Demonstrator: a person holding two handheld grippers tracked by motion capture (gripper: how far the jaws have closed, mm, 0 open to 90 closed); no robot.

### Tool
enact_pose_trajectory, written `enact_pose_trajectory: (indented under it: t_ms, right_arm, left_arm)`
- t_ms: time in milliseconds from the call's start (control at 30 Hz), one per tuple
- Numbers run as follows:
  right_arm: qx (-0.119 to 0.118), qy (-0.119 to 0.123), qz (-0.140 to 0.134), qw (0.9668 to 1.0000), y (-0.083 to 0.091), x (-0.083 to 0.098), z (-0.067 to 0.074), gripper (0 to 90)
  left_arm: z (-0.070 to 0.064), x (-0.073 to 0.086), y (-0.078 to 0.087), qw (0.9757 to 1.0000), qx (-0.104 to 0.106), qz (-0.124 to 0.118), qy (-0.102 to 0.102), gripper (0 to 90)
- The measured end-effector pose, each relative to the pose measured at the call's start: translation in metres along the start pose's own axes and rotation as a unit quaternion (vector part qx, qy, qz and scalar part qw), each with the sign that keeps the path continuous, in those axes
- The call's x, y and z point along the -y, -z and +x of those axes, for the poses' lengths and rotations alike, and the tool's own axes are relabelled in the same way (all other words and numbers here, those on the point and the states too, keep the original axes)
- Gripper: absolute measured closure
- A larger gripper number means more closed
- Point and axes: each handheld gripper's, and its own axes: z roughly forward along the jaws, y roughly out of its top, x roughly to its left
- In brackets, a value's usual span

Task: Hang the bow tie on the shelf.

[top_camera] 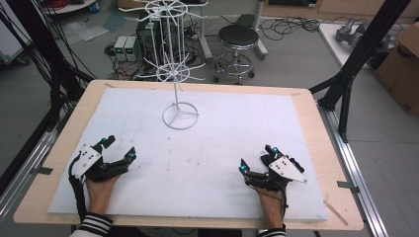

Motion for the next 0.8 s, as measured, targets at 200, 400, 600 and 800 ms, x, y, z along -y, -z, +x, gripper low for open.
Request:
enact_pose_trajectory:
  t_ms: [200, 400, 600, 800]
  right_arm:
    - [0.010, 0.005, 0.005, 0.9999, -0.0008, -0.0004, 0.0017, 0.5]
    - [0.014, 0.007, 0.003, 0.9999, -0.0001, -0.0001, 0.0032, 0.5]
    - [0.014, 0.012, 0.008, 0.9998, -0.0015, -0.0007, 0.0031, 0.5]
    - [0.014, 0.013, 0.010, 0.9998, -0.0017, -0.0009, 0.0042, 0.5]
  left_arm:
    - [0.0011, 0.0001, 0.0001, 1.0000, 0.001, -0.002, 0.006, 13.7]
    - [0.0017, 0.0002, 0.0003, 1.0000, 0.002, -0.002, 0.009, 13.7]
    - [0.0017, 0.0002, 0.0005, 1.0000, 0.001, -0.003, 0.008, 13.8]
    - [0.0022, 0.0002, 0.0007, 0.9999, 0.001, -0.003, 0.010, 13.8]
